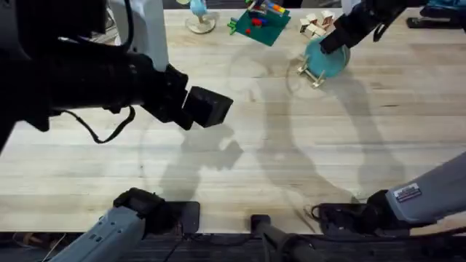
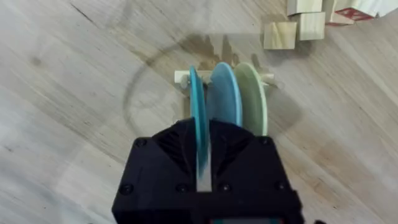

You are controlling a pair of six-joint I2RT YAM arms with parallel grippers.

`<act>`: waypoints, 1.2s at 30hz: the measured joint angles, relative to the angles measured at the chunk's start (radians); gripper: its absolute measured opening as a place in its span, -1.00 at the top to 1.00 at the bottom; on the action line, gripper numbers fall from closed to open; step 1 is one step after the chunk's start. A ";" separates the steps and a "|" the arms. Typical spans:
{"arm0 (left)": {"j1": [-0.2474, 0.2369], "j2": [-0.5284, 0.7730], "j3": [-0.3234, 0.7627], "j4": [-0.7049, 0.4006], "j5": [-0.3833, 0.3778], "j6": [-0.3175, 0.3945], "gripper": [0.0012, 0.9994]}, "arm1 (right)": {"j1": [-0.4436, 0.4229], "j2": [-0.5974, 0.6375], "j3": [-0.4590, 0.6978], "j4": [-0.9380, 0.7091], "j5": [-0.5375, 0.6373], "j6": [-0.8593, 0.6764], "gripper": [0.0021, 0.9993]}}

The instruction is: Pick up the plates from the table one by one and place each into a slot on the dish rack.

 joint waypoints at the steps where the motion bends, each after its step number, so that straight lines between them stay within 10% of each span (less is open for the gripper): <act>1: 0.000 0.000 0.000 0.000 0.000 0.000 -0.99 | 0.000 0.000 0.000 0.000 0.000 0.000 0.72; 24: 0.000 0.000 0.000 0.000 0.000 0.000 -0.99 | 0.006 -0.142 0.000 -0.047 0.002 0.020 0.61; 29: 0.000 0.000 0.000 0.000 0.000 0.000 -0.99 | 0.006 -0.258 0.009 -0.142 0.002 0.045 0.24; 33: 0.000 0.000 0.000 0.000 0.000 0.000 -0.99 | 0.006 -0.306 0.011 -0.211 0.021 0.077 -0.81; 36: 0.000 0.000 0.000 0.000 0.000 0.000 -0.99 | 0.006 -0.337 0.010 -0.246 0.031 0.106 -0.99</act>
